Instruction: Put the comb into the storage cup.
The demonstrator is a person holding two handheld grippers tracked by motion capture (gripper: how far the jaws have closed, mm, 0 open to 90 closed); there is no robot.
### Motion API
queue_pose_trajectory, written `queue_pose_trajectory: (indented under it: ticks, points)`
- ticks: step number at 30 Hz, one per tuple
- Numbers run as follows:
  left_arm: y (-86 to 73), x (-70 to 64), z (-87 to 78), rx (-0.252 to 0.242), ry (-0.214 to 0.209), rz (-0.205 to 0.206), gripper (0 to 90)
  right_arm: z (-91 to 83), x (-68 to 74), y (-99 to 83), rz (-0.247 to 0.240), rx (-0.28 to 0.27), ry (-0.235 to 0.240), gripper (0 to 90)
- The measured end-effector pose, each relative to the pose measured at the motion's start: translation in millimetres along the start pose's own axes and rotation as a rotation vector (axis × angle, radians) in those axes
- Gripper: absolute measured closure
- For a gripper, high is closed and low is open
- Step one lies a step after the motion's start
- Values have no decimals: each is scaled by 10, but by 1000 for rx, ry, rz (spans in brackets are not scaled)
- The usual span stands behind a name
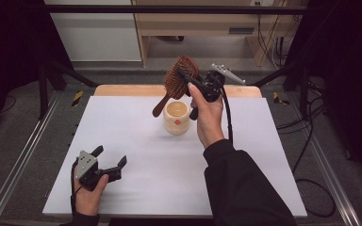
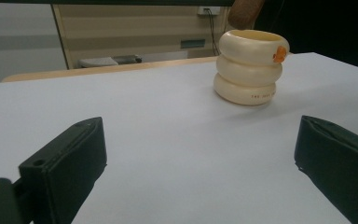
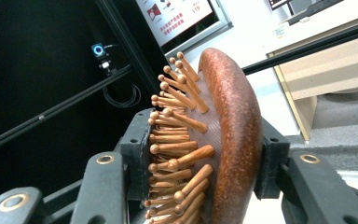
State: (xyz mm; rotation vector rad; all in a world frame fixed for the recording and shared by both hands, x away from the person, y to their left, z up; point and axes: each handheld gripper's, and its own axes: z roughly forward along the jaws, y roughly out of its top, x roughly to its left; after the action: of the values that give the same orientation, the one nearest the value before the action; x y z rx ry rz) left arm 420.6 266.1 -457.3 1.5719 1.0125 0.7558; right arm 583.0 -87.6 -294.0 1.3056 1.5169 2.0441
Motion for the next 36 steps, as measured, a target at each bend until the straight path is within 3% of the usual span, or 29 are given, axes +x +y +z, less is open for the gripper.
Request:
queue_pose_trajectory:
  ticks: [11,16,27,36]
  points:
    - [-4,-6,6,0,1,1,22,-76,-93,91,13,-34,-16,503]
    - [-4,-11,7,0,0,4,22,-89,-117,100,-8,-26,-25,503]
    - [-6,-17,9,1,-4,8,21,-137,-174,148,4,-44,-36,503]
    - [-7,-18,10,1,-3,6,19,-121,-244,141,-22,-26,-75,503]
